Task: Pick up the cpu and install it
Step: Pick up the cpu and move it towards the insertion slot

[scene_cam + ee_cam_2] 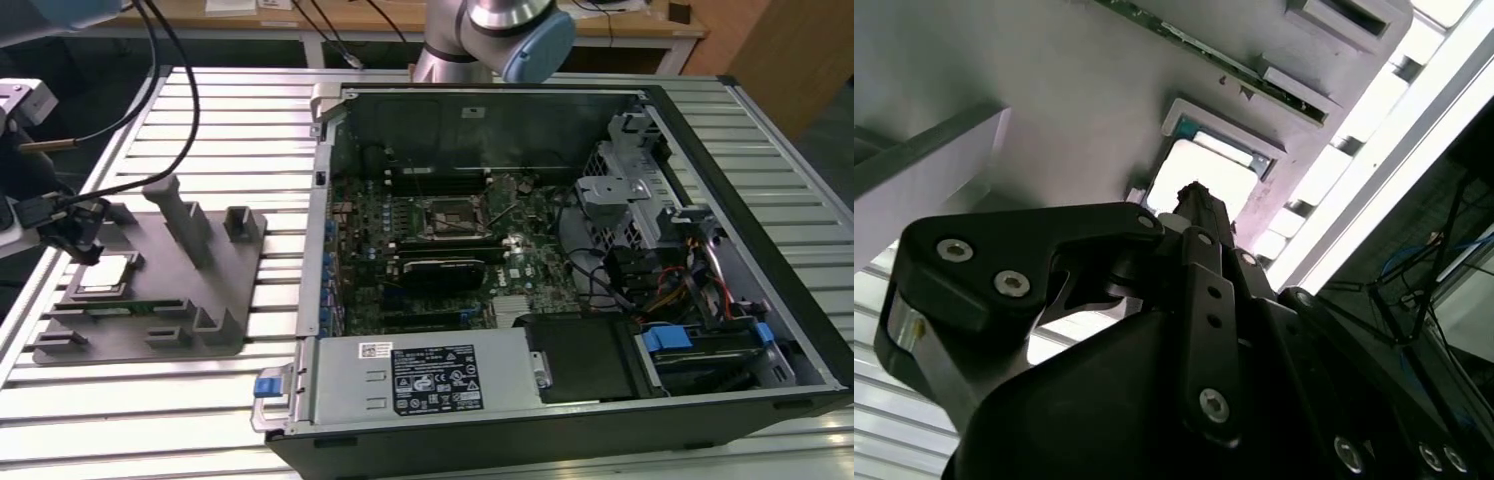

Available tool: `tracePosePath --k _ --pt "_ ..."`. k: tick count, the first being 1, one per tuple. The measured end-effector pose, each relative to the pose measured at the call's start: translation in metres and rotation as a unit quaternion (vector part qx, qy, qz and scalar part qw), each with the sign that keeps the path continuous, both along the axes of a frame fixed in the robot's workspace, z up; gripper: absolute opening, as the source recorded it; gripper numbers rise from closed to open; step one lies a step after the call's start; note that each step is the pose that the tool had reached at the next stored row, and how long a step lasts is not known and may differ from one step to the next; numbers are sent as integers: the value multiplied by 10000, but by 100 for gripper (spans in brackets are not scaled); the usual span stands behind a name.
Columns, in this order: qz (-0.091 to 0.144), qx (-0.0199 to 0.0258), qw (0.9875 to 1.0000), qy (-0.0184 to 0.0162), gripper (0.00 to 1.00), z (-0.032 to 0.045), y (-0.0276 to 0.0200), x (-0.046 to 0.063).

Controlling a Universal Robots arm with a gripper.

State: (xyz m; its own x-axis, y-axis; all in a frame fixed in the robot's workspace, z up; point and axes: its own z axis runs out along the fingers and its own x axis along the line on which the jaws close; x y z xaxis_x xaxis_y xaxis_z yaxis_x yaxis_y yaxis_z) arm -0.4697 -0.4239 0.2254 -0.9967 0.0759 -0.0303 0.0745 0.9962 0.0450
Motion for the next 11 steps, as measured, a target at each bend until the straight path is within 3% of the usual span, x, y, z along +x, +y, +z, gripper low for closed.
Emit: tracePosePath --k 11 --pt "5 4 10000 -7 11 -158 -6 -20"
